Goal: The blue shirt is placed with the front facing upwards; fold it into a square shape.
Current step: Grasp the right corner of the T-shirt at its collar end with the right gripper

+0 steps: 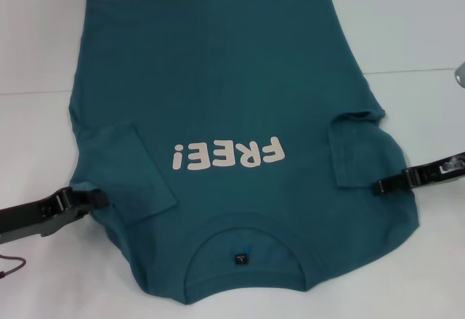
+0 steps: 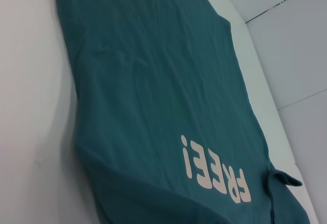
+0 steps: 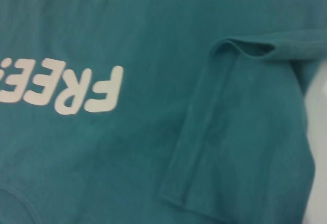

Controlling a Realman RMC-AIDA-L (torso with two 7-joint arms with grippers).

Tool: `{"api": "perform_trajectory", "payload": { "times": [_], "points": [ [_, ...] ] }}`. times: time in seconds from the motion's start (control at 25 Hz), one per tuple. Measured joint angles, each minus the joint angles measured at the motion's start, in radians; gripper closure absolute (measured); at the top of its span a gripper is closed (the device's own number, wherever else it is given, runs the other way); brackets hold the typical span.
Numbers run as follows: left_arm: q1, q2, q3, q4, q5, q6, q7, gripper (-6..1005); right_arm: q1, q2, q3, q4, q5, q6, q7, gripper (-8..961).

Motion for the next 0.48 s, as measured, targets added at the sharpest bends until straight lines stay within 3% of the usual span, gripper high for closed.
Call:
{"api": "perform_trajectory", "payload": {
  "times": [0.24,0.48],
  "points": [
    [0.001,-0.001,0.000,0.000,0.000,-0.001,0.000,950,0.015,0.006,0.000,-0.002,-0.001,0.000,0.009,226],
    [0.000,-0.001,-0.001,0.000,0.000,0.004,0.000,950,0.017,-0.003,-0.001,-0.004,-0.004,-0.011,0.036,240]
  ]
}}
